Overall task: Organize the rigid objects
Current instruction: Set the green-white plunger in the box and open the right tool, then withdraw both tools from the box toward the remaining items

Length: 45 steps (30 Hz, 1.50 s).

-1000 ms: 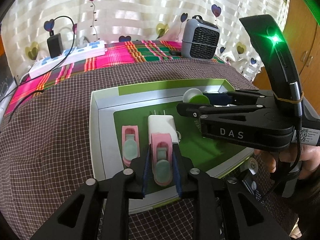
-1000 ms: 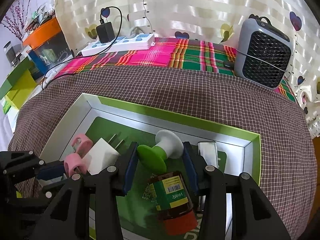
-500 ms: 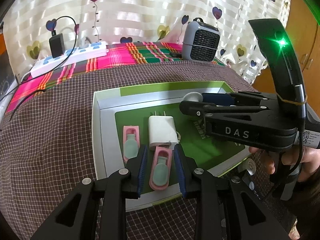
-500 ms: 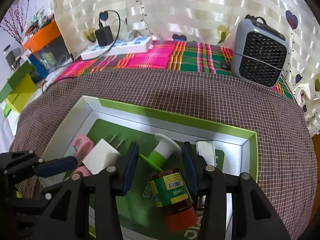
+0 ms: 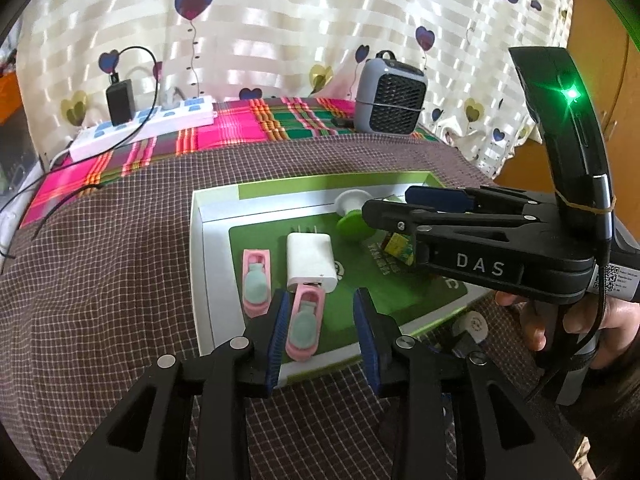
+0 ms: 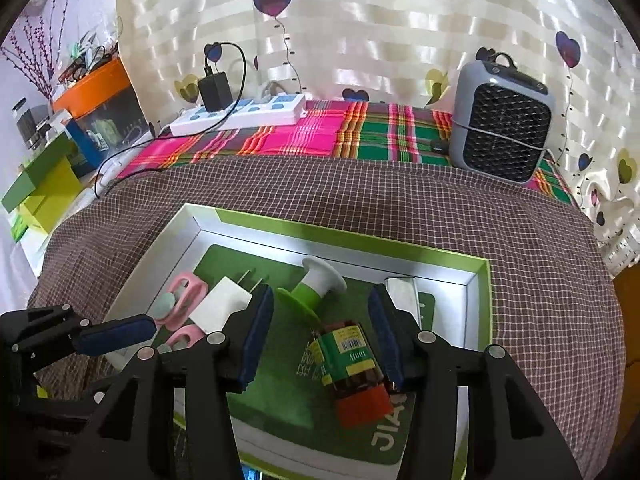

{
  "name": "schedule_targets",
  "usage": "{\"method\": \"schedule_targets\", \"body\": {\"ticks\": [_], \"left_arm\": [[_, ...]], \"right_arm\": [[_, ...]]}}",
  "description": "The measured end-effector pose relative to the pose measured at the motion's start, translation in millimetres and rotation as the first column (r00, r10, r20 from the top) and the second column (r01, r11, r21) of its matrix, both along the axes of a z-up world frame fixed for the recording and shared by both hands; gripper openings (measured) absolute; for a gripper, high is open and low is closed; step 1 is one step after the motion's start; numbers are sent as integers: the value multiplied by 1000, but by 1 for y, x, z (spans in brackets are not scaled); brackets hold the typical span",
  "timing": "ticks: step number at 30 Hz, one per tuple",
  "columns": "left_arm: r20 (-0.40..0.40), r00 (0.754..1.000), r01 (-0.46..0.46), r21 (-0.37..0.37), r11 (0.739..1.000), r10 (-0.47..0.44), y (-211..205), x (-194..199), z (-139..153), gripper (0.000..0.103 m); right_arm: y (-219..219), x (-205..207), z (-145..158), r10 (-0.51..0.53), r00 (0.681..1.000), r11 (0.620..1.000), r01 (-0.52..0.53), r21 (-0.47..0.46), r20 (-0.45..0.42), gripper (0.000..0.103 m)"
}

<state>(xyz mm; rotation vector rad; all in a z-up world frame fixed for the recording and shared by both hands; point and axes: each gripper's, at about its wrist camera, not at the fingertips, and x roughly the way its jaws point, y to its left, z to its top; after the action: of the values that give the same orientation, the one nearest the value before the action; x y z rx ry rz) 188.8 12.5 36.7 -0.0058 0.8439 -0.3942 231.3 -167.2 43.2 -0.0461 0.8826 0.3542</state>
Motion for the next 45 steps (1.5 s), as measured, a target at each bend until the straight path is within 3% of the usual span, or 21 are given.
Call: {"method": "schedule_targets", "body": {"ticks": [20, 31, 45], "left_arm": [[38, 999, -24, -22, 999, 25, 10, -42, 13, 34], [31, 999, -42, -34, 999, 43, 17, -59, 8, 36], [24, 999, -27, -48, 999, 28, 14, -82, 1, 36]], "right_arm": [[-23, -54, 22, -55, 996, 998, 52, 42, 65, 51], [-46, -84, 16, -120, 990, 992, 116, 51, 71, 51], [-54, -121, 4, -112, 991, 992, 107, 60, 73, 51]]}}
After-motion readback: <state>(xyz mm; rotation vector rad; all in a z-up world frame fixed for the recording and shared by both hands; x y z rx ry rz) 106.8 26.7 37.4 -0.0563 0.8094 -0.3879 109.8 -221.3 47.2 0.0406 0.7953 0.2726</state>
